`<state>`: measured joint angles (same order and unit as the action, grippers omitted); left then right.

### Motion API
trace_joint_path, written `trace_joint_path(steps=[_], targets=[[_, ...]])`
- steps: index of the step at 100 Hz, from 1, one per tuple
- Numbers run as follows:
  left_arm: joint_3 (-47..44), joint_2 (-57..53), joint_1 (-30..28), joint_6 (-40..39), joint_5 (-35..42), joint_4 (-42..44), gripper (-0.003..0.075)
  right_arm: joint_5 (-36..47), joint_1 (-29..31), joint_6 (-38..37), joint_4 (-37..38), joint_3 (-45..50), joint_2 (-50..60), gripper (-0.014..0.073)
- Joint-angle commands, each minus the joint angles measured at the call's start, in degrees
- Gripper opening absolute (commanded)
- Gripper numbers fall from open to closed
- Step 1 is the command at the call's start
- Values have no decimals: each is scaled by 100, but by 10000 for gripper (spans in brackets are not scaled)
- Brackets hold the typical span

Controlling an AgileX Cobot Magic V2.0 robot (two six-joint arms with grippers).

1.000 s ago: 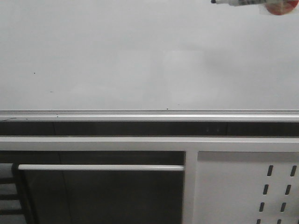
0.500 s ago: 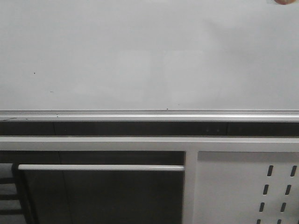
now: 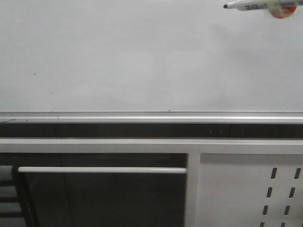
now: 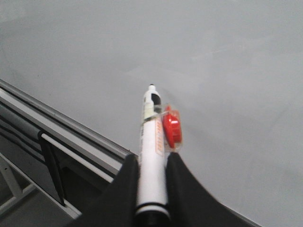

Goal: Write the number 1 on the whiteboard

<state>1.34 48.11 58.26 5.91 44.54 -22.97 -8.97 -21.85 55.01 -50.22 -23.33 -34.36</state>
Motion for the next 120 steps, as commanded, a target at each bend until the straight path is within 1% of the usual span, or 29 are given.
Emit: trace_joint_path(steps=[1,67,90,120], targets=[[128,0,44,33,451,-14,-18,376,-5,62,-84,-294,-122,-69],[128,0,44,134,472,-24,-18,442,-5,66,-84,-728,-847,-70],[128,0,44,134,472,-24,-18,629,-5,75,5,-830,-859,-70],[128,0,44,134,472,-24,-18,574,-5,75,15,-830,-859,-70]])
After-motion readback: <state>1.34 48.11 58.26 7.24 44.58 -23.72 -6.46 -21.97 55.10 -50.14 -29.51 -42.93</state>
